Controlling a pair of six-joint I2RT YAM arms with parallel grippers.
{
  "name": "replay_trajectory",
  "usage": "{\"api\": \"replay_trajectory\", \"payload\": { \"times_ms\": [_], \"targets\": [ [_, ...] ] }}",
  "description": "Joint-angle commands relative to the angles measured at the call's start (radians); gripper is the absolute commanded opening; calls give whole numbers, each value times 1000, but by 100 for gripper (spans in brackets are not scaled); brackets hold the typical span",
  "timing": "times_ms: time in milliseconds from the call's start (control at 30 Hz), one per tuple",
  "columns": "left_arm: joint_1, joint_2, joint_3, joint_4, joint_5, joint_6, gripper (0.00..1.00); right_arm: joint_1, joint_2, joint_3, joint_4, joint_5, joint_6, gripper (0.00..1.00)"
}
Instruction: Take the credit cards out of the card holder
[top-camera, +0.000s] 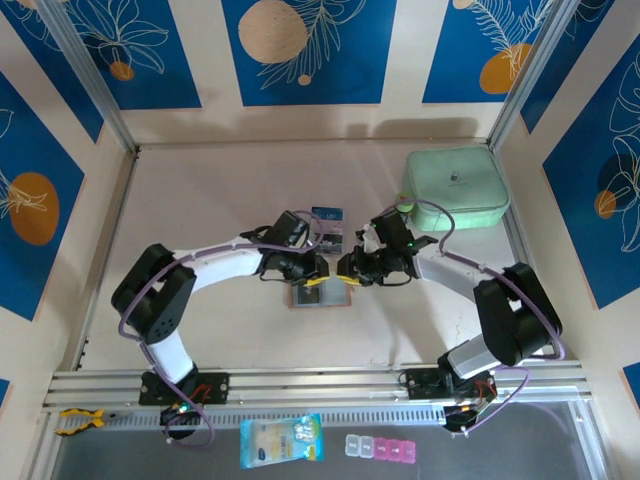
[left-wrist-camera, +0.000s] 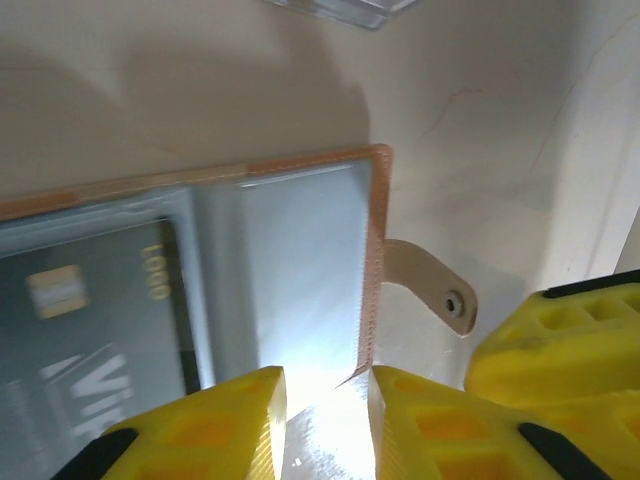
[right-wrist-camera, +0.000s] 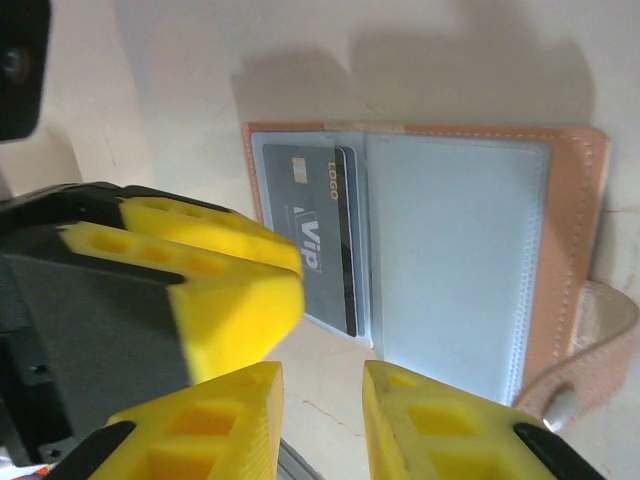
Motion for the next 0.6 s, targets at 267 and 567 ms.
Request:
{"api": "replay_trajectory", "payload": {
  "times_ms": [267, 567],
  "targets": [
    [97, -137, -158, -17, -32, 21, 21, 85, 127, 103, 18, -10, 19, 26],
    [132, -147, -214, -17, -32, 37, 12, 121, 206, 155, 14, -7, 18, 25]
  ]
}}
